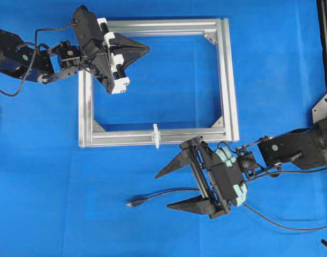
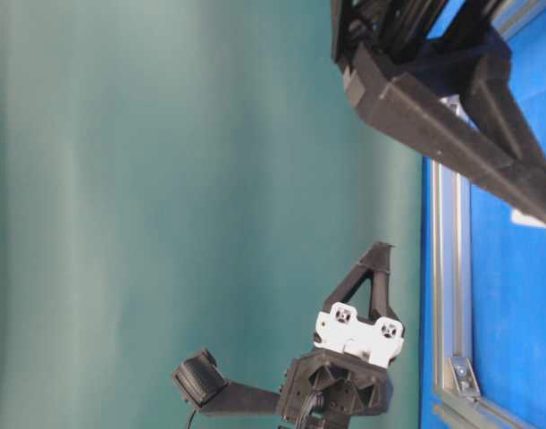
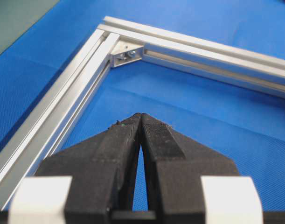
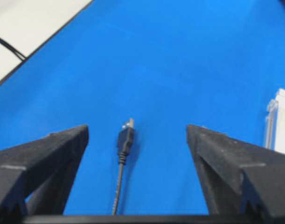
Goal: Insert the wire through the string loop located in the center.
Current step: 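Open the right gripper and lower it over the black USB cable plug, then close the right gripper on the cable just behind the USB plug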
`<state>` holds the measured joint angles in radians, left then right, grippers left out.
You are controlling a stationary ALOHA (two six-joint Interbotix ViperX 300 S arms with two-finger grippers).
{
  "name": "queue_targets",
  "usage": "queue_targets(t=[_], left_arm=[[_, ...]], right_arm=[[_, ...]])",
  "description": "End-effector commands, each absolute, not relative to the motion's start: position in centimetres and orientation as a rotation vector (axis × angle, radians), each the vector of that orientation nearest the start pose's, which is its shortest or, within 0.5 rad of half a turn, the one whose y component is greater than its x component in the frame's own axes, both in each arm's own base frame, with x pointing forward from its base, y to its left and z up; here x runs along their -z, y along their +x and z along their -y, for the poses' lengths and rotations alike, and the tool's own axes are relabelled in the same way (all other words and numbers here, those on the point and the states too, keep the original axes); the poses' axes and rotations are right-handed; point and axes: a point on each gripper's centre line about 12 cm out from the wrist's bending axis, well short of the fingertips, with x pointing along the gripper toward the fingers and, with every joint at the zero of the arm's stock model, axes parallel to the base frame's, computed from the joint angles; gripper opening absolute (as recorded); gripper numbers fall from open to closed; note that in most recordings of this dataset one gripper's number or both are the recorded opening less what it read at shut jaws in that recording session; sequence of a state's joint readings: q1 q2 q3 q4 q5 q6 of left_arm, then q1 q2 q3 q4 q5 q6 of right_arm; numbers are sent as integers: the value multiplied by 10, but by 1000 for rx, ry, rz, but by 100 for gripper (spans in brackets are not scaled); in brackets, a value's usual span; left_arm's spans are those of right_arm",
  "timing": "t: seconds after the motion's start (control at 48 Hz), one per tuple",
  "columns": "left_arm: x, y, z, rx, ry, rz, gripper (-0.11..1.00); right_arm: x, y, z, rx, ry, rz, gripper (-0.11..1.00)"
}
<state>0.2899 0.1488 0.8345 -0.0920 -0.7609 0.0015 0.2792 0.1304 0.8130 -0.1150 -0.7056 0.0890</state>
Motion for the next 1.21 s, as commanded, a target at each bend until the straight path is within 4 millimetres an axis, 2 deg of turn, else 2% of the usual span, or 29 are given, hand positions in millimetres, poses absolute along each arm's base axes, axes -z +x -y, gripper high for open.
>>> queue_targets(t=[0.0, 0.354, 0.605, 0.75, 0.917, 1.042, 1.188], left_arm=[[-155, 369, -118, -358, -84, -165, 0], [-154, 368, -118, -358, -85, -170, 0], [-154, 368, -118, -357, -85, -174, 0], [-153, 368, -118, -357, -86, -179, 0], [-153, 368, -118, -357, -86, -180, 0], [-152, 367, -118, -357, -87, -185, 0], [-152, 367, -118, -357, -89, -185, 0]], right_arm=[[-156, 377, -119, -352, -13, -222, 84], [-116, 397, -131, -348, 17, -352, 84], [-89, 406, -132, -317, 48, -406, 84], [-82, 407, -130, -302, 58, -422, 84], [-81, 407, -129, -297, 61, -427, 78], [-81, 407, -130, -295, 64, -428, 64], [-80, 406, -130, -296, 62, -431, 25]])
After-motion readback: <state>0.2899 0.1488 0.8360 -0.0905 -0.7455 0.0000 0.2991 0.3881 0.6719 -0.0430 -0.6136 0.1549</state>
